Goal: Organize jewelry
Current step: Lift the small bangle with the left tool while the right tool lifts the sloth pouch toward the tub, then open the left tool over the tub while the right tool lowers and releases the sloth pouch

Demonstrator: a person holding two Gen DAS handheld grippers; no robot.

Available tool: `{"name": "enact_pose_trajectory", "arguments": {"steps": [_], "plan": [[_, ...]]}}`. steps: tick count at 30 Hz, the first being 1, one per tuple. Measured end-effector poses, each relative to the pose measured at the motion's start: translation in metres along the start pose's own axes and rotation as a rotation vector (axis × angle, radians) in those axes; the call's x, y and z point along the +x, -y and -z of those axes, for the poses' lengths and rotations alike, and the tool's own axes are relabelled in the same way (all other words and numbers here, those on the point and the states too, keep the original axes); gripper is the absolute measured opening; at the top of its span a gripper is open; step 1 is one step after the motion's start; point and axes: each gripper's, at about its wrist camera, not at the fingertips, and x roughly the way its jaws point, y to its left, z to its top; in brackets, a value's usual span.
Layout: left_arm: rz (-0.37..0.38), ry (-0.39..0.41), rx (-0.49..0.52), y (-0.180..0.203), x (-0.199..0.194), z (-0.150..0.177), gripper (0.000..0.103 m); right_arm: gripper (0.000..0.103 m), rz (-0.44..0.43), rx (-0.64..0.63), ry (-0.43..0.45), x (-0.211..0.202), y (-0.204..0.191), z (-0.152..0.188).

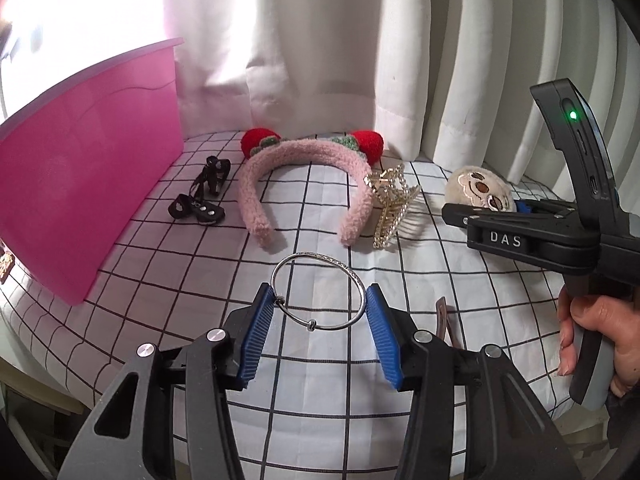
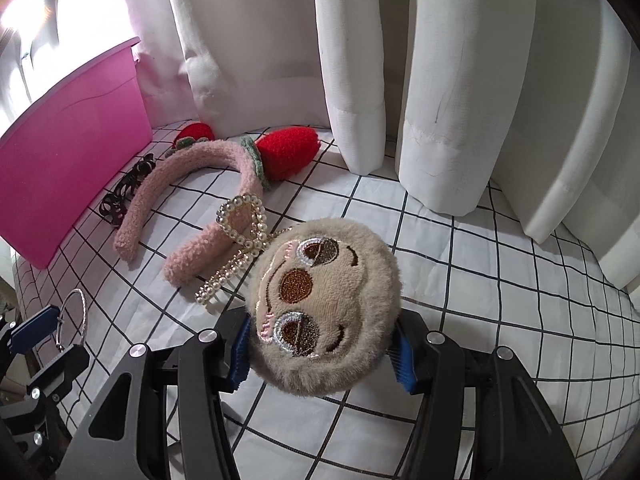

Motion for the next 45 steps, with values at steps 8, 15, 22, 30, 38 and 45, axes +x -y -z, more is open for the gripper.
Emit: {"name": "enact_pose_trajectory", "arguments": {"steps": [8,15,22,30,38,45], "plan": [[-0.004,0.113,-0.017,-0.020,-0.041,-0.040,0.046,0.054,-0.017,0.000,0.063,-0.051,-0.007,-0.023],[-0.016,0.257,-0.039,-0.046,-0.092,-0.085,0.046,0.054,-0.037,-0.025,0.153,-0.097,-0.032,-0.059],[-0.035,0.376,-0.070,-0.089,-0.136,-0.125,0.046,0.054,-0.102,-0.082,0.258,-0.131,-0.082,-0.104],[-0.149,0.414,-0.115,-0.167,-0.156,-0.137,0.046,0.054,-0.268,-0.140,0.329,-0.135,-0.167,-0.162],[-0.252,0.362,-0.217,-0.255,-0.149,-0.131,0.046,0.054,-0.390,-0.299,0.273,-0.100,-0.275,-0.203],[-0.277,0.289,-0.255,-0.297,-0.118,-0.128,0.046,0.054,-0.403,-0.359,0.154,-0.051,-0.334,-0.216]]}}
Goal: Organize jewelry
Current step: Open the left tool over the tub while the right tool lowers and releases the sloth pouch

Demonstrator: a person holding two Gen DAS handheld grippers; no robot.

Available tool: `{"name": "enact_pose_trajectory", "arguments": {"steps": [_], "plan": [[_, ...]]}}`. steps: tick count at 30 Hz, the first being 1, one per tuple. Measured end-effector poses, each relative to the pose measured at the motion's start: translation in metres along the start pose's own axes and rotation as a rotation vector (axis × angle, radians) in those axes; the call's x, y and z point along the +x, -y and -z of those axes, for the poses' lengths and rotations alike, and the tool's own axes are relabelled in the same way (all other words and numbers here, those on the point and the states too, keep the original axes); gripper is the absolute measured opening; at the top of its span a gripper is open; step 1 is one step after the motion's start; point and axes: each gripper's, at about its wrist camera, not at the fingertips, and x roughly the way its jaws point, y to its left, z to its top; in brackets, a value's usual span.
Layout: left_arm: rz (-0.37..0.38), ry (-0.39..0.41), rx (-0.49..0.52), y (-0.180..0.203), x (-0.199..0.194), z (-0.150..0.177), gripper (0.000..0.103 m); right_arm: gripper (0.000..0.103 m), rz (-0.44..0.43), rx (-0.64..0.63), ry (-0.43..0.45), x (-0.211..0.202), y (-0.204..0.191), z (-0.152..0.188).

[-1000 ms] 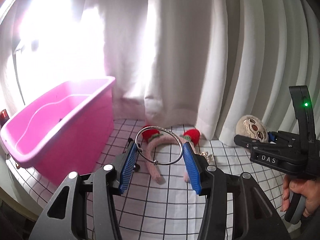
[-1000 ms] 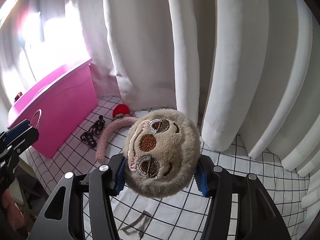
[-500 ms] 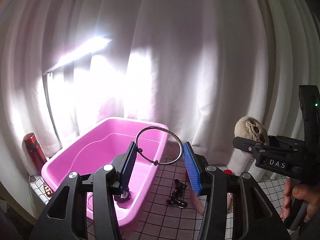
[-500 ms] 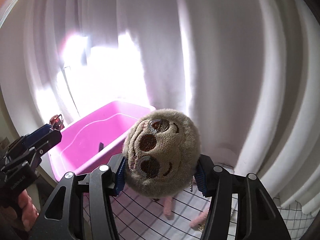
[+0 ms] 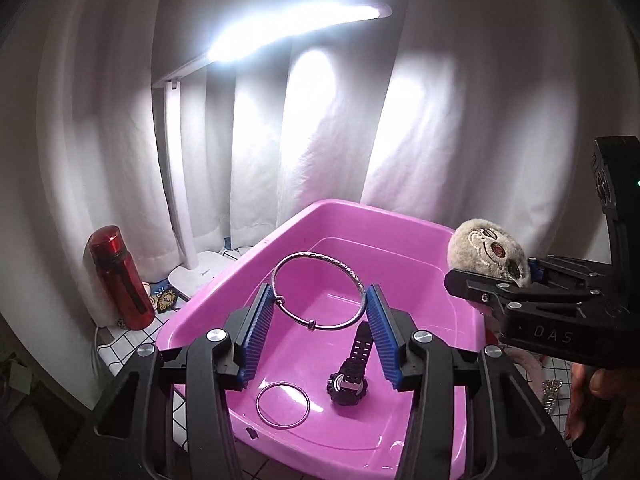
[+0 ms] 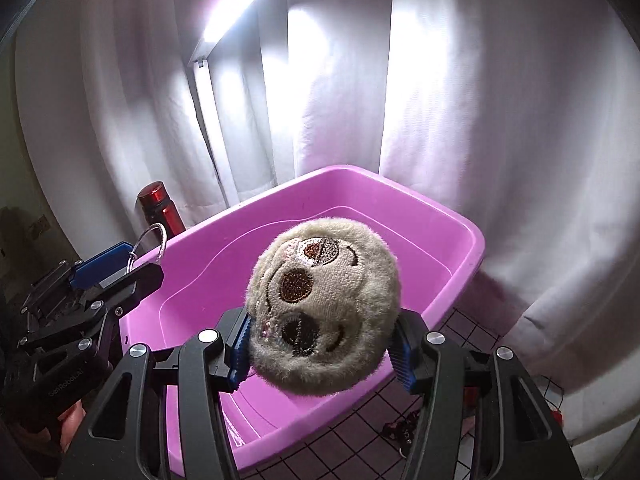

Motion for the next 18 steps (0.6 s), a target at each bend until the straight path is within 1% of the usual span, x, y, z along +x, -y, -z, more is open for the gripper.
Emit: {"name": "enact_pose_trajectory", "arguments": {"steps": [4,8,12,16,18], "plan": [[-0.009,-0.041,-0.013,-0.009,0.022,0.004,0.046,0.054,0.006,0.021,-0.049,0.017,-0.002,-0.001],[-0.010,-0.092,-0.030,-0.015,0.041,0.009,0.046,0.054,0.017,0.034,-0.075,0.027,0.001,0.000],[-0.020,-0.123,-0.040,-0.017,0.051,0.012,0.046,0.054,0.028,0.038,-0.101,0.040,0.000,0.002],[-0.026,-0.137,-0.042,-0.019,0.056,0.012,0.047,0.054,0.038,0.048,-0.122,0.051,0.002,-0.001],[-0.029,-0.148,-0.045,-0.019,0.057,0.011,0.048,0.057,0.037,0.059,-0.132,0.052,0.003,-0.002]]}}
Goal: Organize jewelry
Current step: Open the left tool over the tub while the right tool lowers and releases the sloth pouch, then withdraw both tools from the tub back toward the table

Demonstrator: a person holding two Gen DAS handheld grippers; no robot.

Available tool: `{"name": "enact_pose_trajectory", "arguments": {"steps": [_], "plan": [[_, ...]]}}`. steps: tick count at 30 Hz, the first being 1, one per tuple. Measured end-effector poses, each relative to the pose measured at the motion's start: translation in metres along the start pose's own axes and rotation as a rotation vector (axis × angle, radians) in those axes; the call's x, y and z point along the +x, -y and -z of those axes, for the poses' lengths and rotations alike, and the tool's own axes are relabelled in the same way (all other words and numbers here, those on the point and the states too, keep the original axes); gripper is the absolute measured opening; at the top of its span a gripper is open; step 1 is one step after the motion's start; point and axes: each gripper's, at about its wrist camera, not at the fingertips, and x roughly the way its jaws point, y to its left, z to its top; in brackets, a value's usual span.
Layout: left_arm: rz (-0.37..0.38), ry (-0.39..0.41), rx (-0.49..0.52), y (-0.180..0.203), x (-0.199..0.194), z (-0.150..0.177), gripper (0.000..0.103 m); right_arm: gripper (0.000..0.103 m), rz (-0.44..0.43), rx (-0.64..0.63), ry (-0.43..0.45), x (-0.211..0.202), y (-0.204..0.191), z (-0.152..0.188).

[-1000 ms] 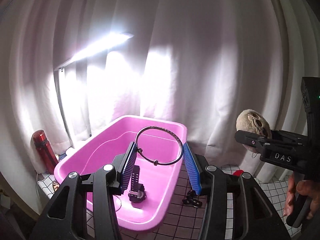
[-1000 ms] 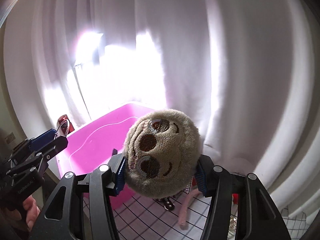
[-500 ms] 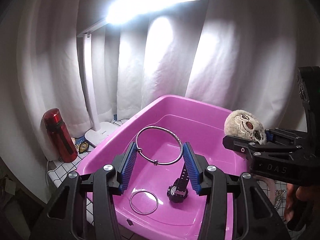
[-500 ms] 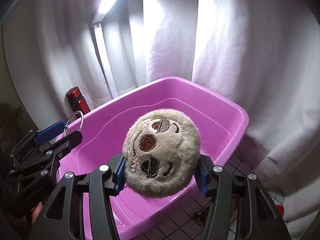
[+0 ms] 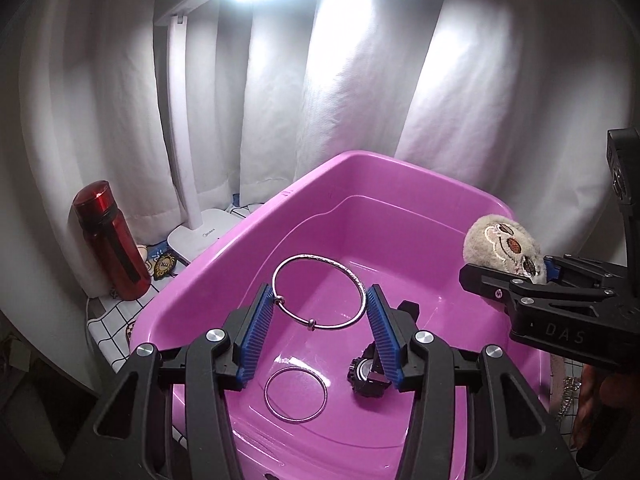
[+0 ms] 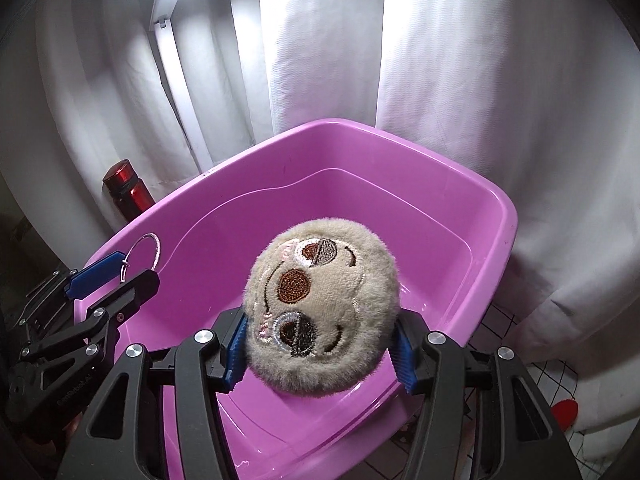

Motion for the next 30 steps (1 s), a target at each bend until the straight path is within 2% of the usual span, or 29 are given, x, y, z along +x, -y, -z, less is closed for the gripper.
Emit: {"name": "enact_pose_trajectory", "arguments": {"steps": [1,3,5,15,17,24,30], "plan": [[-0.003,-0.003,-0.005,-0.001,0.000,0.000,0.050,0.059,0.003,0.005,-0.004,0.001,0.001,-0.001],[-0.001,-0.002,-0.016,-0.004,-0.002,-0.001,0.072,0.070,0.010,0.009,-0.007,0.001,0.002,-0.002],[-0.007,0.018,-0.026,-0.008,-0.006,-0.001,0.081,0.074,0.014,0.012,-0.012,0.001,0.004,-0.003],[-0.022,0.004,-0.035,-0.014,-0.014,-0.002,0.090,0.074,0.028,0.037,0.015,-0.012,0.008,0.000],[-0.028,0.002,-0.030,-0.014,-0.016,-0.002,0.095,0.074,0.026,0.042,0.022,-0.015,0.008,0.002],[-0.025,-0.001,-0.029,-0.011,-0.027,0.001,0.096,0.074,0.021,0.060,0.050,-0.031,0.007,0.012],[-0.017,0.003,-0.014,-0.001,-0.042,0.007,0.097,0.074,0.019,0.076,0.106,-0.061,0.004,0.031]]}}
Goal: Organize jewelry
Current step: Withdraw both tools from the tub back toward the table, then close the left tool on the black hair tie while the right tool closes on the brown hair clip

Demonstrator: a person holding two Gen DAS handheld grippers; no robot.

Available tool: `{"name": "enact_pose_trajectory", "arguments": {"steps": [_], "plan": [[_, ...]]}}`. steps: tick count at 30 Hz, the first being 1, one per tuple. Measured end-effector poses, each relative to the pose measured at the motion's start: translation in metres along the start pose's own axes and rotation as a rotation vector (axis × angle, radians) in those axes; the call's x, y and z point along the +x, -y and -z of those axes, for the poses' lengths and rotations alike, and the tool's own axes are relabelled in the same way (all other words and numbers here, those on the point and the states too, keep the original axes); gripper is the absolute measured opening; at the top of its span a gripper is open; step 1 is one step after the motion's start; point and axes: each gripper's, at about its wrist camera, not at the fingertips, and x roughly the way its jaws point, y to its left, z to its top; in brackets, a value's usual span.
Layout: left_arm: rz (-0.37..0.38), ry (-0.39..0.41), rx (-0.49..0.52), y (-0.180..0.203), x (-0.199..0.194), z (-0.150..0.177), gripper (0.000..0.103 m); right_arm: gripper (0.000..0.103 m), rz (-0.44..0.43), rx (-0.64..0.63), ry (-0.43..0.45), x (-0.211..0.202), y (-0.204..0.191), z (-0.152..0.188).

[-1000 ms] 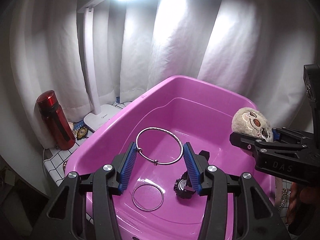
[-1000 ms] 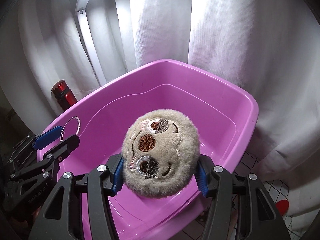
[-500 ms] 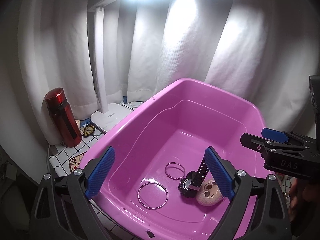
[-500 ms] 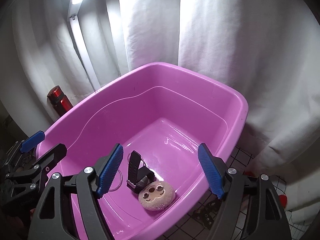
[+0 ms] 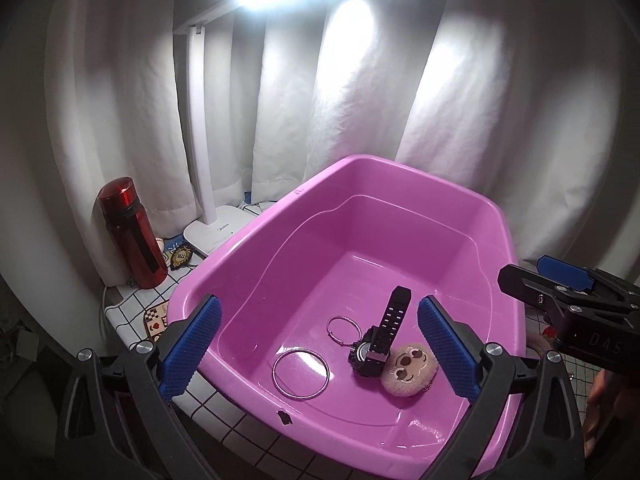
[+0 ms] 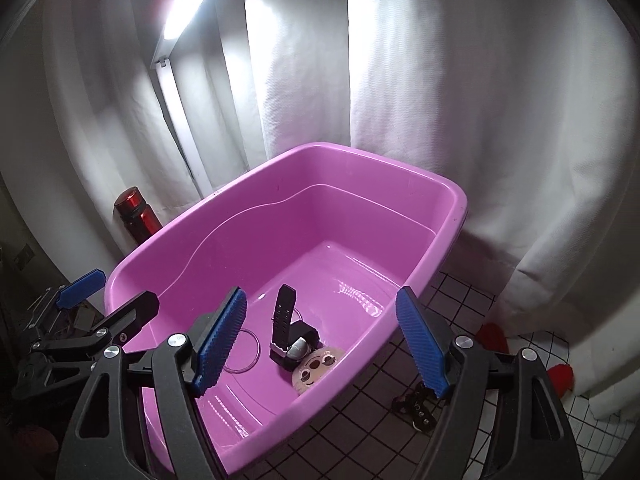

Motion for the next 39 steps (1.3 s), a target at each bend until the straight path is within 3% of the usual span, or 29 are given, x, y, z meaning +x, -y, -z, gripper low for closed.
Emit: {"name": "enact_pose_trajectory", "arguments": {"steps": [7,12,18,22,29,33,39], "plan": [[0.097,0.016,0.032,0.032,-0.026,0.007,0.097,0.074,0.041,0.072,0.051,-0.049,0.027,0.037],[0.213,0.036,0.068,0.068,-0.047,0.016,0.097,0.074,0.150,0.176,0.064,-0.096,0.077,0.083],[0.348,0.017,0.120,0.118,-0.057,0.034,0.097,0.074,0.304,0.322,0.023,-0.144,0.139,0.148],[0.403,-0.011,0.167,0.150,-0.052,0.051,0.097,0.074,0.346,0.413,-0.019,-0.158,0.158,0.193],[0.372,-0.094,0.240,0.185,-0.009,0.090,0.097,0.074,0.337,0.525,-0.105,-0.143,0.164,0.255],[0.340,-0.087,0.320,0.197,0.008,0.114,0.097,0.074,0.323,0.572,-0.158,-0.122,0.165,0.282],[0.333,-0.103,0.328,0.202,0.034,0.130,0.097,0.074,0.353,0.567,-0.215,-0.095,0.162,0.304]]}}
